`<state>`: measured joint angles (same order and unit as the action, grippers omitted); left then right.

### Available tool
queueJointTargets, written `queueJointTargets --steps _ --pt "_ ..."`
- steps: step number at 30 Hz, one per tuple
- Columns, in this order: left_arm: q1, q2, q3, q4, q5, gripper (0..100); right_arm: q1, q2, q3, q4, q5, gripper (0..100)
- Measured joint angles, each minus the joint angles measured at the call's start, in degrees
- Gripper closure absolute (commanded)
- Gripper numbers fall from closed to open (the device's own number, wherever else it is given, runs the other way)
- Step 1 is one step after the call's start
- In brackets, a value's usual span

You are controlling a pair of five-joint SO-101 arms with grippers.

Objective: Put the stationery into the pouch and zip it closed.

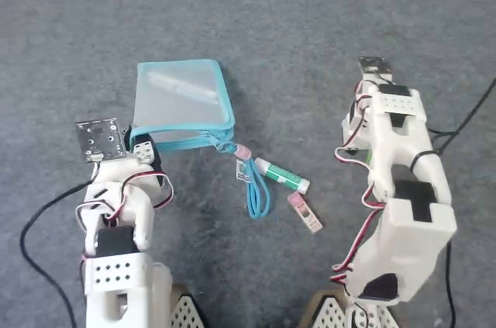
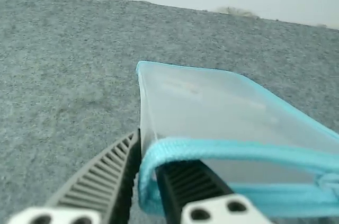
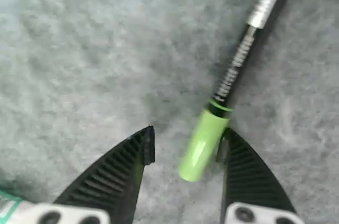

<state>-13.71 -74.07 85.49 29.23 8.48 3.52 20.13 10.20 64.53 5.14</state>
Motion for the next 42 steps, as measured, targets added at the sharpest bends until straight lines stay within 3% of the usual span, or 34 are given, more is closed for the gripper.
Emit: queueJointTargets --steps 4,10,23,29,35,42 --pt "0.0 0.0 0.0 0.0 0.0 99 0.7 0.7 -0.4 0.0 0.0 81.1" --pt "0.0 0.0 0.0 0.0 0.0 99 1.4 0.7 -0.4 1.1 0.0 99.6" --pt "3.3 0.0 0.1 0.0 0.0 99 0.5 -5.9 1.9 7.1 2.4 99.1" --pt "8.1 0.0 1.6 -2.9 -0.1 99 -9.1 -25.4 14.1 10.9 9.0 99.1" --pt "10.3 0.0 1.9 -2.9 -1.8 99 -16.2 -51.2 16.3 23.9 15.6 99.1" --pt "10.5 0.0 1.9 -2.9 -1.8 99 -33.5 -69.3 16.3 35.6 18.7 99.2"
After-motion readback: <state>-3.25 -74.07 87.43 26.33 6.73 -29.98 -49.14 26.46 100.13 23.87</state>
